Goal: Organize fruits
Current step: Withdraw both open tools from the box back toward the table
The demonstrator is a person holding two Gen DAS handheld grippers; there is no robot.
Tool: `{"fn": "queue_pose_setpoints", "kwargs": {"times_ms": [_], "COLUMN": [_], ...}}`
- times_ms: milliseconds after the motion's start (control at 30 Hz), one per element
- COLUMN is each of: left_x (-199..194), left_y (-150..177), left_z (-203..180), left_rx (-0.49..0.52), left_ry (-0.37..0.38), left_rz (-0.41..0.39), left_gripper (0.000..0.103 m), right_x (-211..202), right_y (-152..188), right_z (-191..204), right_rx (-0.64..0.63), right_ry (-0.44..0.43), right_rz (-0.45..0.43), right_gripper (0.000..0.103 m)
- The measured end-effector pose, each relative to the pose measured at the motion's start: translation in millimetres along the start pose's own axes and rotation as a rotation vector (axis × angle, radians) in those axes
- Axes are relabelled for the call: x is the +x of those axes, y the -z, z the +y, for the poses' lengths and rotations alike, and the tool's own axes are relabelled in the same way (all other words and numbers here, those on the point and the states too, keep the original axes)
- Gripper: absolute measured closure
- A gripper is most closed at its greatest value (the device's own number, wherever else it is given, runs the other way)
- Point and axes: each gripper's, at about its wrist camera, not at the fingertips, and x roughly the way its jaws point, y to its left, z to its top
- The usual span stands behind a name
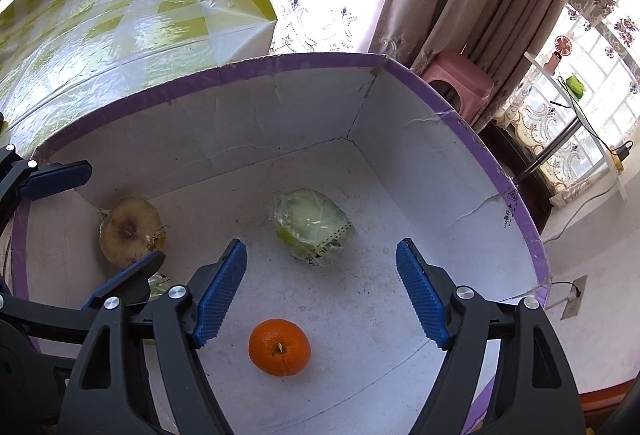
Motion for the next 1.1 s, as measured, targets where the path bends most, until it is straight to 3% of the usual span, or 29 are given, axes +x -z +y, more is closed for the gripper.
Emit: {"fn": "queue_pose_setpoints", "kwargs": {"times_ms": [200,433,667,867,1100], "left_x": [-15.0,-38.2,-73.4,-110.5,-144.3], "left_y": [2.5,6.0,19.0,48.1,90.1], "left_z": [6.5,15.9,58.6,101.0,156.0], "left_rx": [-0.045,-0.092,-0.267,-0.401,-0.526], "left_ry": [-0.005,-0.003,0.008,-0.044,-0.148], "left_rz": [-0.054,-0.119,-0.199,-0.276,-0.300], "left_gripper": [0.019,0.014,0.014,0.014,0.014], "right_x": [-6.9,-11.8,-24.3,-53.9,-85.8], "right_y": [0.6,-0.3,-3.5,-9.9,-17.3], "right_z": [-9.2,-18.9,-12.9,0.8,55.0], "right_rx": [0.052,0.098,0.078,0.107,0.078], "right_ry": [-0.035,-0.083,-0.121,-0.226,-0.351], "right_rz": [-0.039,-0.053,-0.071,-0.159,-0.247], "right_gripper": [0.016,0.015,0.015,0.015,0.015]}}
